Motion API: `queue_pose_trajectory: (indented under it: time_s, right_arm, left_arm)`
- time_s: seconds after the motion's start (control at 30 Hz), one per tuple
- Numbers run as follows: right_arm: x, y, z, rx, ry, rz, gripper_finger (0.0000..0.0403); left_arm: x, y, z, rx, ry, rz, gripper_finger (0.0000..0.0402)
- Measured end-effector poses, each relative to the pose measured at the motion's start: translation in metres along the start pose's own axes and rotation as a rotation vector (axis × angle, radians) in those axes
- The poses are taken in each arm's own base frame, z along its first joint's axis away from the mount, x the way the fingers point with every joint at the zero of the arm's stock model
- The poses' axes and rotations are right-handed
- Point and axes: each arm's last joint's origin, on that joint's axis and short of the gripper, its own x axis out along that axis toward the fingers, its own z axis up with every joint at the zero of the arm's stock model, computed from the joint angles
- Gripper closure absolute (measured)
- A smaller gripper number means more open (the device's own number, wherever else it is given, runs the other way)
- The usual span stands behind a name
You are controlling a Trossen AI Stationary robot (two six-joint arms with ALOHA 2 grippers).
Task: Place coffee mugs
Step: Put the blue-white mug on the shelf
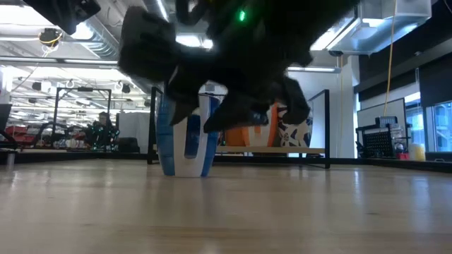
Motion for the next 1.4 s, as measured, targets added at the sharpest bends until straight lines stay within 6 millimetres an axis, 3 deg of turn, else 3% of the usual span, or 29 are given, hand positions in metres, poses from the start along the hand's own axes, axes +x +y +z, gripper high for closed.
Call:
queue_pose_trajectory:
  time_s: [0.27,0.6,0.77,0.93,1.1,1.4]
  right_arm:
    - [0.017,0.001,-0.018,0.03,-0.086,-0.014,0.0221]
    - [0.019,-0.001,-0.016,0.017,-0.143,-0.036,0.037]
    - [0.02,-0.001,-0.014,0.013,-0.136,-0.04,0.0372]
    - [0.019,-0.004,0.004,0.0,-0.109,-0.058,0.0372]
    - [0.018,-0.01,0.035,-0.002,-0.159,-0.103,0.0372]
    - [0.053,-0.025,0.084,0.035,-0.205,-0.209,0.0372]
  left_arm:
    - [0.0,0.0,0.0,0.015,0.0,0.0,0.0303]
    - [0.0,0.0,0.0,0.034,0.0,0.001,0.0303]
    - [0.0,0.0,0.0,0.038,0.0,0.001,0.0303]
    - [0.0,0.0,-0.001,0.043,0.007,0.003,0.0303]
    - [-0.008,0.004,-0.003,0.029,-0.014,-0.01,0.0303]
    - [-0.032,0.015,-0.01,-0.026,-0.121,-0.022,0.0303]
